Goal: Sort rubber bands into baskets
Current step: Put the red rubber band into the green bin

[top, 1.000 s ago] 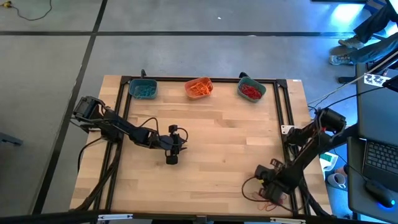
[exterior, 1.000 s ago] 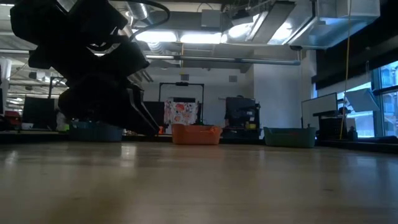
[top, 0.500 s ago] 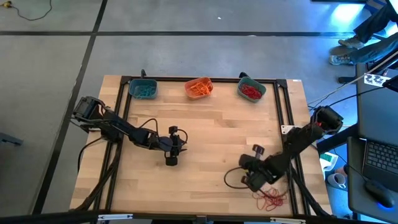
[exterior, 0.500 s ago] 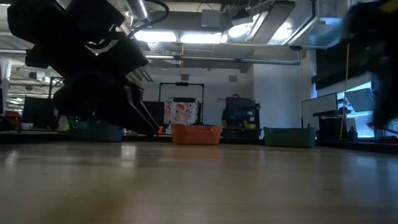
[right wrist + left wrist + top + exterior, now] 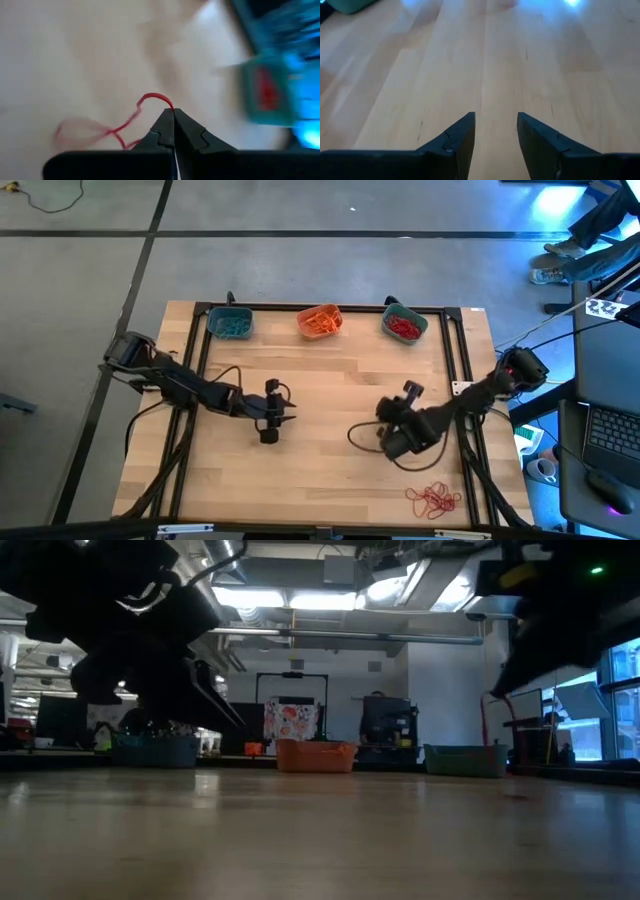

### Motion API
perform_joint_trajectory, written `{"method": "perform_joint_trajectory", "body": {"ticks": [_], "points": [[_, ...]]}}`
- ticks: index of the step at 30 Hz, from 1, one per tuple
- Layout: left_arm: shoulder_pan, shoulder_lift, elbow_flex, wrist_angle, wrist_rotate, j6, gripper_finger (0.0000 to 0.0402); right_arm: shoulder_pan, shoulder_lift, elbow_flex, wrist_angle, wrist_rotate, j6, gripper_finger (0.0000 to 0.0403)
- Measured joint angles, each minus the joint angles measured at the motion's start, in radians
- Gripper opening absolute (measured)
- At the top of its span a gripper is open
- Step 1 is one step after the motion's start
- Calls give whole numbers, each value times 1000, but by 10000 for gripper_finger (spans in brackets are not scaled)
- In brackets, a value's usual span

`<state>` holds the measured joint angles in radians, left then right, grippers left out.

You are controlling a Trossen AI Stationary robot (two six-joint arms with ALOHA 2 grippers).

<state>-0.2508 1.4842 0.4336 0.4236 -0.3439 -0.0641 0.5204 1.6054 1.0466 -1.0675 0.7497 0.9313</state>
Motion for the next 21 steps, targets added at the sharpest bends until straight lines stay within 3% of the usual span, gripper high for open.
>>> {"method": "perform_joint_trajectory", "body": {"ticks": [11, 21], "points": [[3, -28, -80, 92, -6, 13, 144, -260, -66, 23, -268, 334, 3, 2], [3, -28, -81, 90, -7, 13, 144, -620, -165, 23, -257, 414, -126, 3]]}}
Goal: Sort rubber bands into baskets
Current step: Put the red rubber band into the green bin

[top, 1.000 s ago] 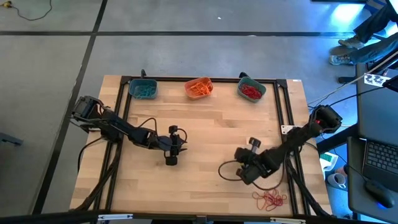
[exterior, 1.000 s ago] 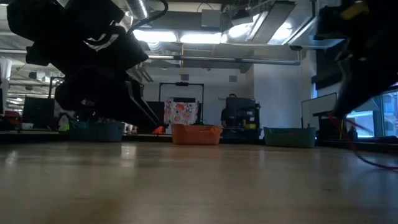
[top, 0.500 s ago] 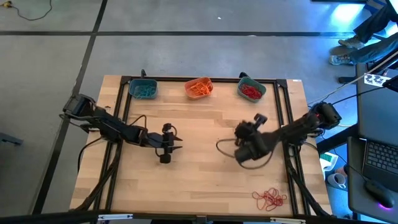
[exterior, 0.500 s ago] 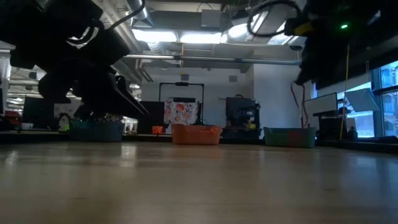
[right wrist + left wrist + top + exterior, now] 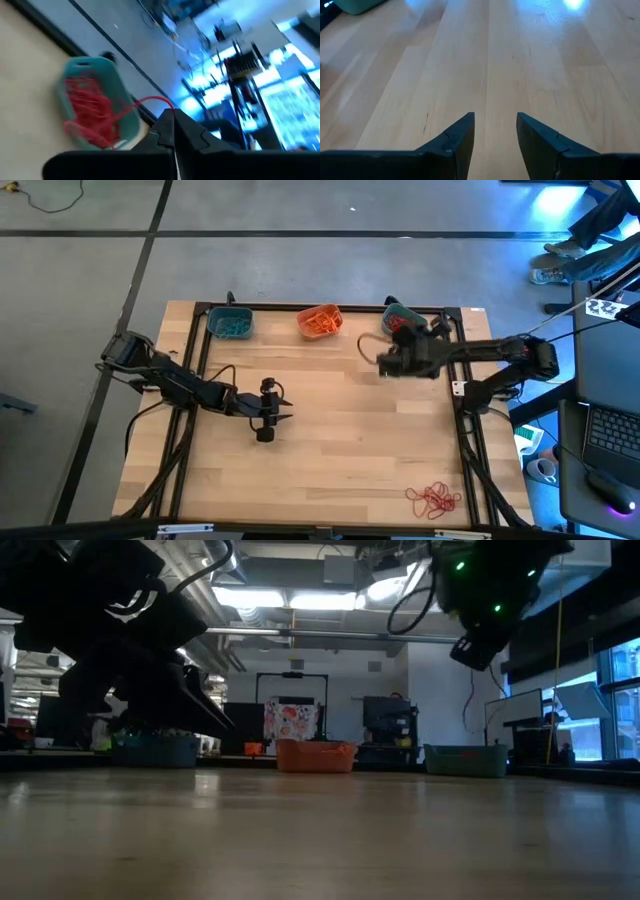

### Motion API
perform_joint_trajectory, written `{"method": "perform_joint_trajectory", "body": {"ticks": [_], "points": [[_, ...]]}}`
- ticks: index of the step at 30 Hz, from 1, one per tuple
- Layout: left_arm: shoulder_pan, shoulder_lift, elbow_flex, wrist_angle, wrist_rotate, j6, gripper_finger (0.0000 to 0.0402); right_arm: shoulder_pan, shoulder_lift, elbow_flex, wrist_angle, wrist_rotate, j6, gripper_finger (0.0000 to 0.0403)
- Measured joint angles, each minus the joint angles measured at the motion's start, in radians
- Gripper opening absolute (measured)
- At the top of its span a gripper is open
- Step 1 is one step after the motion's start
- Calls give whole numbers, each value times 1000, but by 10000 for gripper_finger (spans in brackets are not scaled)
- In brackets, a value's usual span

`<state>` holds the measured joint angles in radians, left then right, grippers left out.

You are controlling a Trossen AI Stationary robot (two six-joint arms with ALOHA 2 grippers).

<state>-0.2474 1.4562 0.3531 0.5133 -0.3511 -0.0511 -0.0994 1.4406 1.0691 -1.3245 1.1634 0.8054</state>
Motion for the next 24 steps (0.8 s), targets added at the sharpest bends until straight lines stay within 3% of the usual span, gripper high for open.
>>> {"method": "perform_joint_trajectory", "body": {"ticks": [4, 10, 17, 24], "points": [[0, 0, 0, 0, 0, 0, 143, -139, -1, 0, 75, -2, -72, 3], [0, 0, 0, -1, 0, 0, 143, -298, 0, 0, 323, -41, -293, 3], [0, 0, 0, -9, 0, -1, 143, -426, 2, -3, 516, -292, -453, 3], [0, 0, 0, -9, 0, -5, 143, -496, 6, -96, 562, -395, -436, 3]]}}
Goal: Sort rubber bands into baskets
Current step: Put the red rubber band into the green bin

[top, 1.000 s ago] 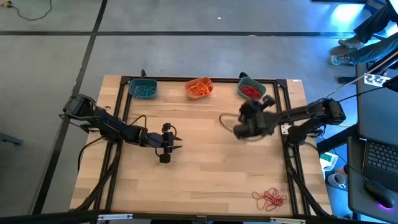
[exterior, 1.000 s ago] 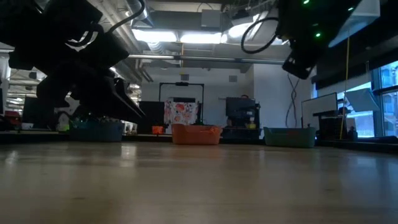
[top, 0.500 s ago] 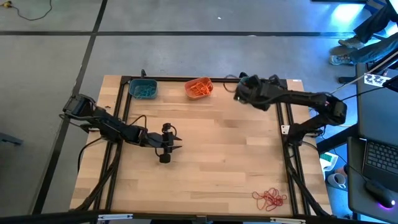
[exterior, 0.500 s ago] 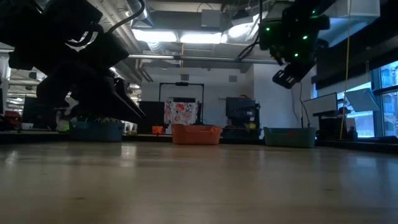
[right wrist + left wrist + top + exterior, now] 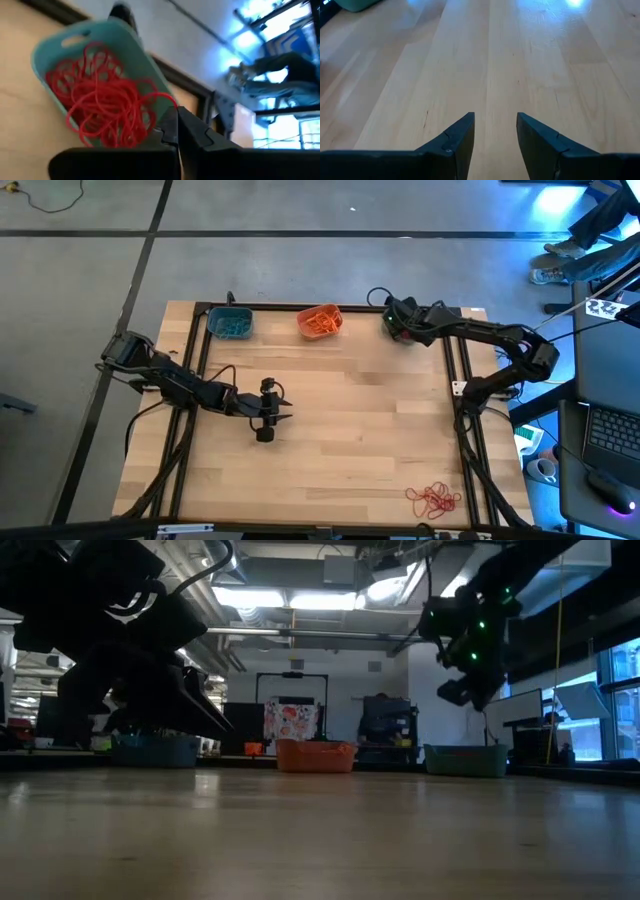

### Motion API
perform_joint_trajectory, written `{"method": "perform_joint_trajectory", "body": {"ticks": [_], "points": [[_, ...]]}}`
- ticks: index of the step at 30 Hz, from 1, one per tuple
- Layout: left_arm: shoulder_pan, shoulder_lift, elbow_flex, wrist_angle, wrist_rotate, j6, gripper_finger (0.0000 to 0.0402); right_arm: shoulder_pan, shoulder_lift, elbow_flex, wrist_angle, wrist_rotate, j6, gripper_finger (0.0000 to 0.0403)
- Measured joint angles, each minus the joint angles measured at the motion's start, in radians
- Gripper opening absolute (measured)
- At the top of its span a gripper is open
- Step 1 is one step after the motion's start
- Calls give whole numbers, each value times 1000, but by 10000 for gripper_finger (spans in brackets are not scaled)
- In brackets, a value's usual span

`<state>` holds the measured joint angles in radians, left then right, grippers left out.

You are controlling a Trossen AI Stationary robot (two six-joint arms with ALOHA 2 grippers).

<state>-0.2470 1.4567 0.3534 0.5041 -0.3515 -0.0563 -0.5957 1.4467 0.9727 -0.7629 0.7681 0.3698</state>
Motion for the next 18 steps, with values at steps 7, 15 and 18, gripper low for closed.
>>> {"method": "perform_joint_trajectory", "body": {"ticks": [7, 15, 18], "points": [[0, 0, 0, 0, 0, 0, 143, -16, 0, -71, 56, -76, -9, 67], [0, 0, 0, 0, 0, 0, 143, 5, -2, 23, -48, -123, -62, 176], [0, 0, 0, 0, 0, -12, 143, 58, -7, 85, -175, -247, -48, 193]]}}
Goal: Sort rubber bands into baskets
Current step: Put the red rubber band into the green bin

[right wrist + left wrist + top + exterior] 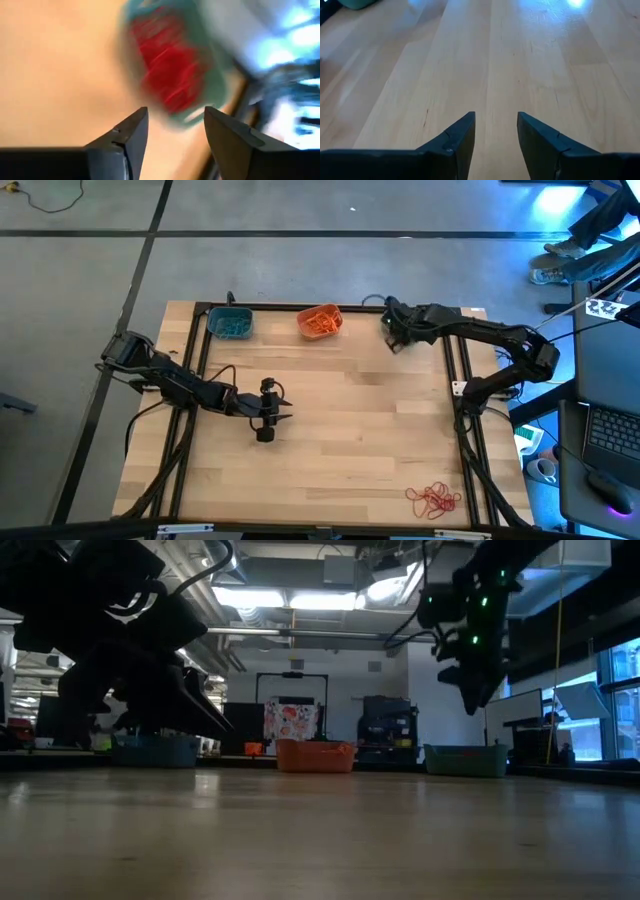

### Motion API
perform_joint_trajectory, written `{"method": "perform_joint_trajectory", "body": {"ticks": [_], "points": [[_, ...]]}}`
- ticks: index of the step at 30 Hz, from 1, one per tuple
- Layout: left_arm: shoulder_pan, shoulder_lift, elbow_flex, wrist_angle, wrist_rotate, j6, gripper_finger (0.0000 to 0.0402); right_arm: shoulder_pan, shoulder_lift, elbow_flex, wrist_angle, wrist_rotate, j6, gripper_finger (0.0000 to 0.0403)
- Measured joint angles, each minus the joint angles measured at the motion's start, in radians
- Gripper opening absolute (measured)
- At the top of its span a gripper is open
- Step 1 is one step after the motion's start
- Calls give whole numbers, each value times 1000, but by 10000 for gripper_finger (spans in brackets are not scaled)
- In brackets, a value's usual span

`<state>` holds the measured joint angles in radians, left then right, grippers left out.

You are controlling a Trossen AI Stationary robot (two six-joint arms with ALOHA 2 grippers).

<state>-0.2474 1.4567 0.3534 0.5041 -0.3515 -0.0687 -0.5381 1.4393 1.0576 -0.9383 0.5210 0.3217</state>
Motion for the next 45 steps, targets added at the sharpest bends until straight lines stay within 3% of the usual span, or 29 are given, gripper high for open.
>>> {"method": "perform_joint_trajectory", "body": {"ticks": [4, 9, 15, 25, 31, 36, 45], "points": [[0, 0, 0, 0, 0, -12, 143, 115, -10, 23, -187, -250, 66, 197], [-2, 0, 0, 0, 0, -14, 143, 331, -12, -8, -331, -395, 170, 190], [-2, 0, 0, 0, 0, -13, 143, 604, -12, -66, -317, -497, 334, 188], [-2, 0, 0, 1, 0, -12, 143, 1017, -12, -121, -173, -684, 791, 188], [-2, 0, 0, 1, 0, -11, 143, 1213, 1, -151, 82, -731, 953, 188], [-2, 0, 0, 1, 0, -4, 143, 1333, 64, -152, 269, -612, 956, 188], [-2, 0, 0, 0, 0, -8, 143, 1420, 232, -153, 416, -531, 775, 177]]}}
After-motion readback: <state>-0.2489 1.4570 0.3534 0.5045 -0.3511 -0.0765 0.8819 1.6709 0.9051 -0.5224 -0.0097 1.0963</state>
